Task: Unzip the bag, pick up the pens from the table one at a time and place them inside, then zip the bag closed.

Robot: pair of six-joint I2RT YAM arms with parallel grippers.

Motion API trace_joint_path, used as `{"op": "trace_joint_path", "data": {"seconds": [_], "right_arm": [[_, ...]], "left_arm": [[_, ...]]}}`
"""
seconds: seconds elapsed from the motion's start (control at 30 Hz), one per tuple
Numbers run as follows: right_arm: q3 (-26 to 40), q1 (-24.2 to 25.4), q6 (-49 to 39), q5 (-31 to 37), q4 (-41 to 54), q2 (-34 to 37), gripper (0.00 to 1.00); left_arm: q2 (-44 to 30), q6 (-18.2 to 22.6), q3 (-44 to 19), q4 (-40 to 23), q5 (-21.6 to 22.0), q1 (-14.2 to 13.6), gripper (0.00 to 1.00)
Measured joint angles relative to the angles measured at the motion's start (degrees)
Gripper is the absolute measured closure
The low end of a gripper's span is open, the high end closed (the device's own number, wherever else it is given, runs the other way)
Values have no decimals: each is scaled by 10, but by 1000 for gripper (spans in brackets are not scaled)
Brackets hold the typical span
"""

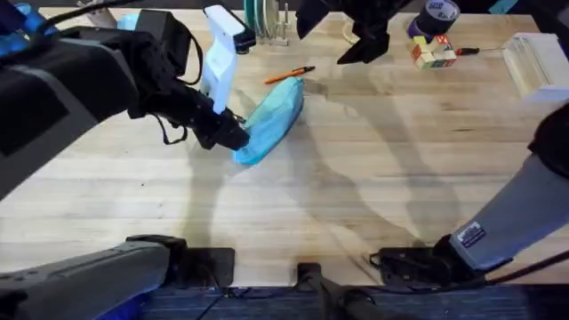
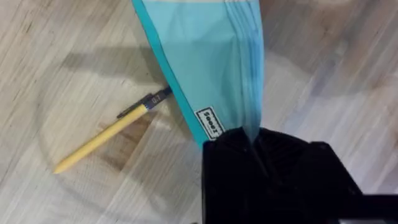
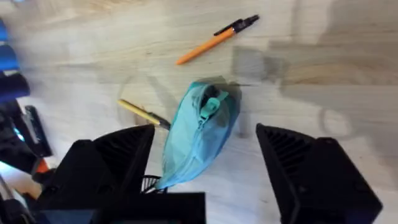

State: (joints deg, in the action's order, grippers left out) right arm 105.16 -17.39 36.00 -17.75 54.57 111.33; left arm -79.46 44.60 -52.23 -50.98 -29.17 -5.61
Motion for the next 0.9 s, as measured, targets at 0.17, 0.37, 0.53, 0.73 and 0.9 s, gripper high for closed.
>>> {"op": "trace_joint_path", "data": {"seconds": [0.17,0.37,0.53,0.73,0.9], "right_arm": [[0,-18,28,25,2,0,5],[0,-44,35,64,2,0,5],[0,-51,46,83,2,0,6],[0,-51,81,92,8,6,5],[0,-55,110,92,7,34,5]], "left_arm": [[0,0,0,0,0,0,958],[0,0,0,0,0,0,959],[0,0,0,0,0,0,958],[0,0,0,0,0,0,958],[0,0,0,0,0,0,958]]}}
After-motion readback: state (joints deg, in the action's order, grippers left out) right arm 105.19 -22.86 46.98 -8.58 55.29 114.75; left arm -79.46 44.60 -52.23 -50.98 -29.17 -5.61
